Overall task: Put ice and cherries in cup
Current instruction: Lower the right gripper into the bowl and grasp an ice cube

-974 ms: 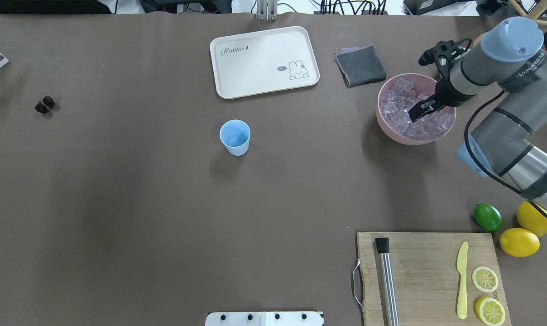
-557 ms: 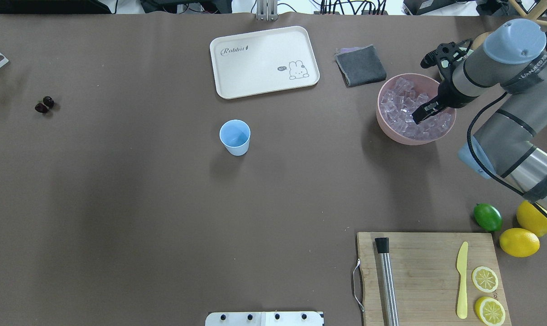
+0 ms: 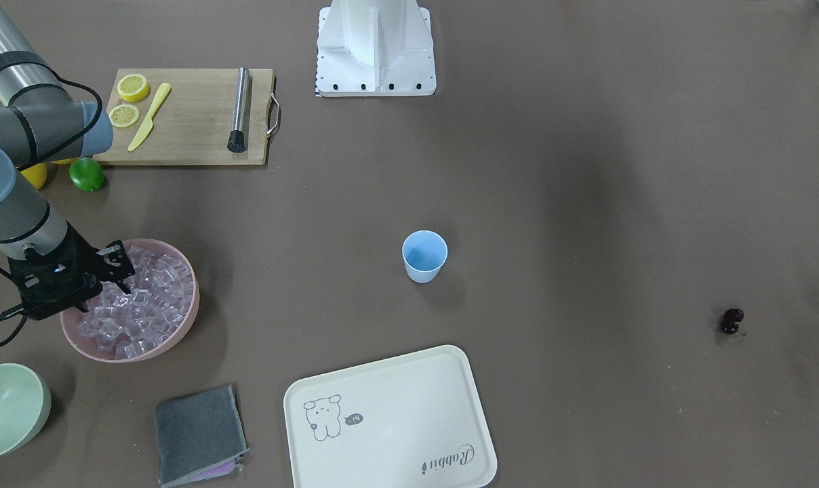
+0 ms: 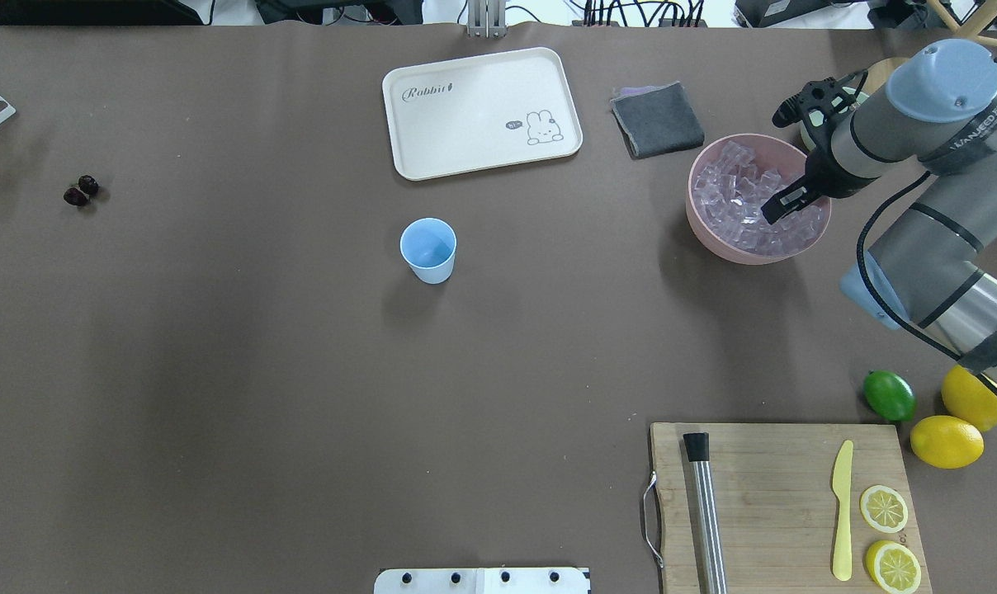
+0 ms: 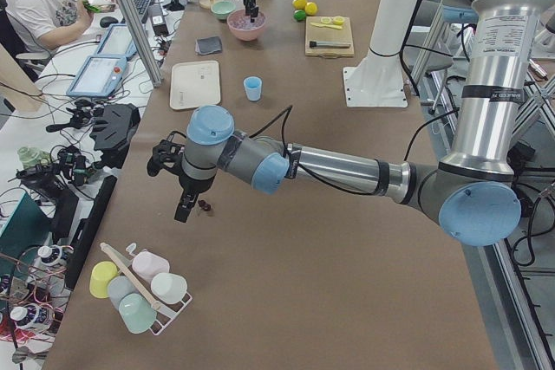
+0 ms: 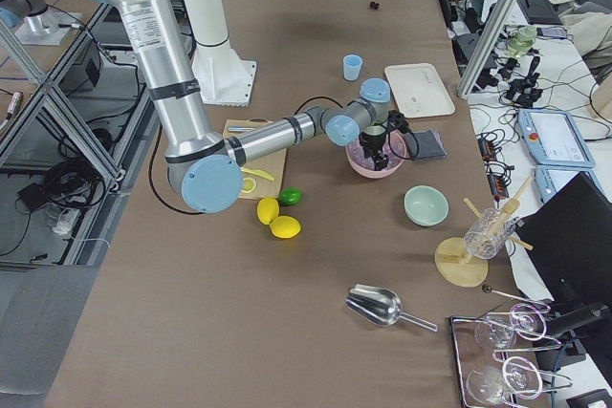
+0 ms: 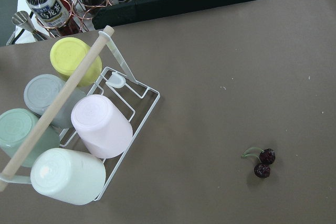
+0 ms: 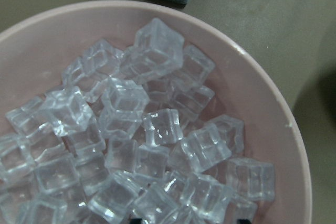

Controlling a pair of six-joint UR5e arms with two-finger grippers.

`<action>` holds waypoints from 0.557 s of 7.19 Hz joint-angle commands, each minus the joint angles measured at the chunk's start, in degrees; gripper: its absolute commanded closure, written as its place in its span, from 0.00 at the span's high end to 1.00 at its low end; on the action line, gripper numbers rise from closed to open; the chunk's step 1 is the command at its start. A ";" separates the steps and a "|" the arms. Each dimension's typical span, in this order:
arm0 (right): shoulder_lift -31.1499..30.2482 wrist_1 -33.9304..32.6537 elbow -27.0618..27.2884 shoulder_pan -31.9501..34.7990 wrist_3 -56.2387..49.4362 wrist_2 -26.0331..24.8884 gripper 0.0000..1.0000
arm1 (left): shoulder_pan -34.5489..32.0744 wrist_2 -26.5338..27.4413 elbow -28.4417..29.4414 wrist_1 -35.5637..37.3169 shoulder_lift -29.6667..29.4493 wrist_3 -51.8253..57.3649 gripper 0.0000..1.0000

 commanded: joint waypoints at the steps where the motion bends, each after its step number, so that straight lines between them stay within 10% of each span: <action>1: -0.27 -0.01 0.05 0.00 0.00 -0.52 0.59 | 0.00 0.00 0.00 -0.24 0.14 -0.01 0.97; 4: -0.36 -0.54 1.71 0.00 0.17 -0.34 0.23 | 0.00 0.00 0.00 -0.24 0.23 -0.10 0.97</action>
